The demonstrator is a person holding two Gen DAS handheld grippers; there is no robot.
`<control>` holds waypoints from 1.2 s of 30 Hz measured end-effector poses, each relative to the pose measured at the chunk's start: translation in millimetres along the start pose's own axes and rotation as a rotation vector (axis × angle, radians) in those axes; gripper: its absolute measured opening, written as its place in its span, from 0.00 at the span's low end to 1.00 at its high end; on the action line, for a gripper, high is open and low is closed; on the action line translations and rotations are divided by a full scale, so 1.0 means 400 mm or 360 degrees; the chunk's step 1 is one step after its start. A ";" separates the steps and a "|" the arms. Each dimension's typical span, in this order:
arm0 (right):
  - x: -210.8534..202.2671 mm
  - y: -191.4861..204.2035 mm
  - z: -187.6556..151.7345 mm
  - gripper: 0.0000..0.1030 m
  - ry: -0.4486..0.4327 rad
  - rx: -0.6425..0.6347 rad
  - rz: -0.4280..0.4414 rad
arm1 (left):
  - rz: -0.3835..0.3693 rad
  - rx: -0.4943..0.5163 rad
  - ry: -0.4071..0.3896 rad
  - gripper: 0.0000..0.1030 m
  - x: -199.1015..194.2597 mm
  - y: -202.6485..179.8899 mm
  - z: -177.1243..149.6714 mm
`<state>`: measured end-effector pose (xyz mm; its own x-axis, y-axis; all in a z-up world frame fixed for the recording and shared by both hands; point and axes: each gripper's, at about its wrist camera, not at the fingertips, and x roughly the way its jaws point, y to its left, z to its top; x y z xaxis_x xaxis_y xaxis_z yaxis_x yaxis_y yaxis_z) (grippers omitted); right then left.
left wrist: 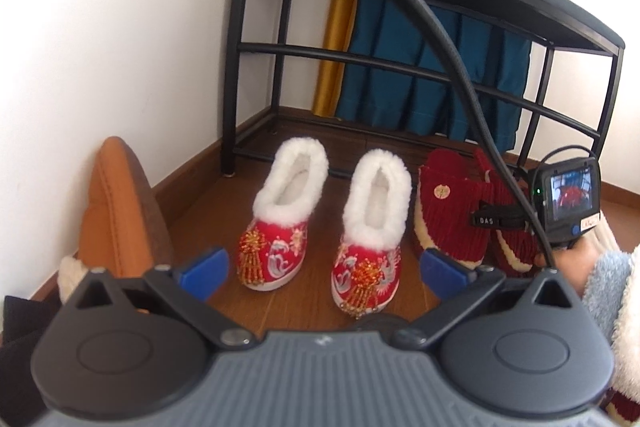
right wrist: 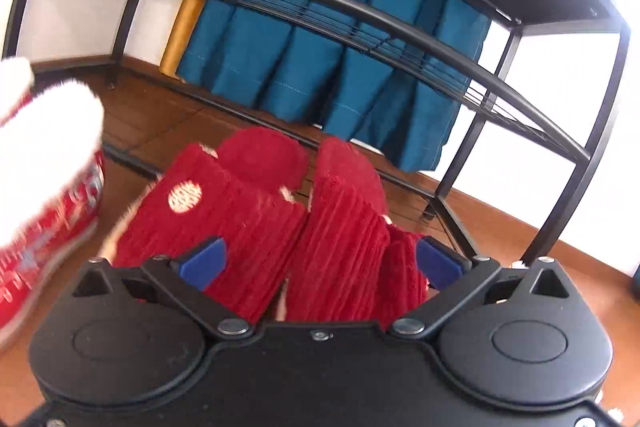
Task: Organize scattered shoes
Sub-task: 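Lower the red slippers onto the rack's bottom shelf, open right gripper, then withdraw the right gripper back from the shoe rack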
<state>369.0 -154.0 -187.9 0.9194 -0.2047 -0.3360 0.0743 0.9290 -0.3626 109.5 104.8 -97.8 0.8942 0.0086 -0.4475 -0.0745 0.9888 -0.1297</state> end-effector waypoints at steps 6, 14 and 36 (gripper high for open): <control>0.050 0.037 -0.004 1.00 0.0042 -0.0041 0.0148 | -0.0016 0.0045 -0.0006 1.00 -0.001 -0.015 -0.004; 0.081 0.061 -0.008 0.84 0.0054 0.0074 0.0175 | -0.0010 0.0044 0.0021 1.00 0.011 -0.014 -0.008; 0.238 -0.036 0.172 0.42 0.0052 0.0288 0.0156 | -0.0005 0.0130 0.0089 1.00 0.050 -0.040 -0.041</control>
<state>481.9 -165.6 -154.6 0.9129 -0.1176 -0.3909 0.0559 0.9846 -0.1656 121.5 86.6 -119.1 0.8681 -0.0005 -0.4964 -0.0334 0.9977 -0.0594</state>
